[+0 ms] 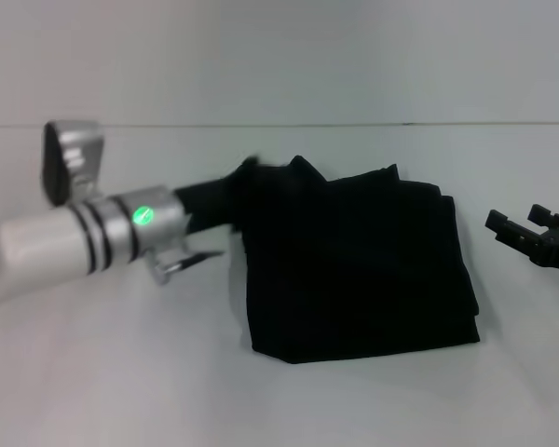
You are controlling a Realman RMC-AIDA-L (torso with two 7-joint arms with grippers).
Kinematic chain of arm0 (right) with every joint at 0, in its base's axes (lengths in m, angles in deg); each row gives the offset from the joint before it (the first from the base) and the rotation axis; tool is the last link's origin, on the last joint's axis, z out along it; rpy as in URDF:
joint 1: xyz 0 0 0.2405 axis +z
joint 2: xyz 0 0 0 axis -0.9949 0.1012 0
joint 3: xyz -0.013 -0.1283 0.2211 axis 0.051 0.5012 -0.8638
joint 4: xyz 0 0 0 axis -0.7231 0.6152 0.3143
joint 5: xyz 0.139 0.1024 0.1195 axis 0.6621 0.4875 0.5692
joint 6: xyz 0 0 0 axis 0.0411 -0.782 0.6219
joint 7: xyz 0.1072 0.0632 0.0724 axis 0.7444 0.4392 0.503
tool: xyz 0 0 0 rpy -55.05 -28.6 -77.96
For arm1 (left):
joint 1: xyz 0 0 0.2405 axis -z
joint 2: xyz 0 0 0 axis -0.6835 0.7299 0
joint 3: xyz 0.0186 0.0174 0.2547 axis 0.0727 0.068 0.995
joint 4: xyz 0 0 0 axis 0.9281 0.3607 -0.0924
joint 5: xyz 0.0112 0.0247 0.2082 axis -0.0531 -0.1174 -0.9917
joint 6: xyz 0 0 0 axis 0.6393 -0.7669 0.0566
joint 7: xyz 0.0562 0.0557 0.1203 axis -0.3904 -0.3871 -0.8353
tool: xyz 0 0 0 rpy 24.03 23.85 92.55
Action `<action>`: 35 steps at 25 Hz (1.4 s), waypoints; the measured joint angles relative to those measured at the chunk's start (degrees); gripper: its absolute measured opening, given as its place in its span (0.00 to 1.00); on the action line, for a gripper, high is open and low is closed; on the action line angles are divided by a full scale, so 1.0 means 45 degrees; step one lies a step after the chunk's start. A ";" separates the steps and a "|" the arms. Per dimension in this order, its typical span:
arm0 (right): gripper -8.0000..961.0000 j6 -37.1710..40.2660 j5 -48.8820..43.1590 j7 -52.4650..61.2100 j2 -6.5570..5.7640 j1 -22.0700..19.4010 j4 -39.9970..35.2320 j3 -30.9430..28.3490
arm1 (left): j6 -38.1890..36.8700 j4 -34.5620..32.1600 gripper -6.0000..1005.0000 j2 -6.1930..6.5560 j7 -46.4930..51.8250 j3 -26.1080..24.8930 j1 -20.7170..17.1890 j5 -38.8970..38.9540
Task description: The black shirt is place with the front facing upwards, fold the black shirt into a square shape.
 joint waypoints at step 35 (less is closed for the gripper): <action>0.92 -0.0046 0.0571 0.0129 -0.0010 0.0249 0.0020 -0.0184 | 0.0908 0.3558 0.37 -0.0416 -0.4249 -0.0031 0.3721 0.4521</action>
